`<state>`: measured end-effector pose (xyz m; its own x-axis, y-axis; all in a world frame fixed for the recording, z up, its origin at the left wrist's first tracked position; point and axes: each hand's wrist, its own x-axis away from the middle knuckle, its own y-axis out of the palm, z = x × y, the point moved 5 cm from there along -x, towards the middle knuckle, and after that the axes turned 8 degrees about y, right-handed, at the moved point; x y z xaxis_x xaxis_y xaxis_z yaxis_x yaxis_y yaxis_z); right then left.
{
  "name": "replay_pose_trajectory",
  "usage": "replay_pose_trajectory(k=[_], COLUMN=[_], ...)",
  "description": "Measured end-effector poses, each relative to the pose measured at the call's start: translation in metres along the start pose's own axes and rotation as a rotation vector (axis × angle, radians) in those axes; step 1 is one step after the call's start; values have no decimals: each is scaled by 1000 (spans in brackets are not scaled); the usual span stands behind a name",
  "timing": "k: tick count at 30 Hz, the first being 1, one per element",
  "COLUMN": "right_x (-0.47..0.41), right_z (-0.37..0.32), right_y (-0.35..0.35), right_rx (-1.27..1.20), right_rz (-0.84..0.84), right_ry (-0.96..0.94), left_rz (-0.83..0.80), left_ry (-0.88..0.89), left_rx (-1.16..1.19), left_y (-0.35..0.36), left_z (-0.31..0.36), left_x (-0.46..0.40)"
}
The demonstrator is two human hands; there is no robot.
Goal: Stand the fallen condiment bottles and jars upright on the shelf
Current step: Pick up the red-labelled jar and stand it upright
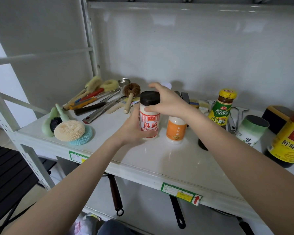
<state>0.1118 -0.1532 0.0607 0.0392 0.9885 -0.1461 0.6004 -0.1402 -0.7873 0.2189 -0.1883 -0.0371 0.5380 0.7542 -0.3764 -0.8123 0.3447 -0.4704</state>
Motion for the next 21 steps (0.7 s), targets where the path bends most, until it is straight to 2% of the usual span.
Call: replay_pose_trajectory(k=[8,21], right_x=[-3,-3], right_z=[-1,-3], right_y=[8,12], right_rx=[49,87], right_rz=[102,94], right_ry=[-28,-39], left_rz=[41,89], left_ry=[-51,-53], left_rx=[-21,-43], left_y=[1,0], left_z=[-4,1], left_x=[0,4])
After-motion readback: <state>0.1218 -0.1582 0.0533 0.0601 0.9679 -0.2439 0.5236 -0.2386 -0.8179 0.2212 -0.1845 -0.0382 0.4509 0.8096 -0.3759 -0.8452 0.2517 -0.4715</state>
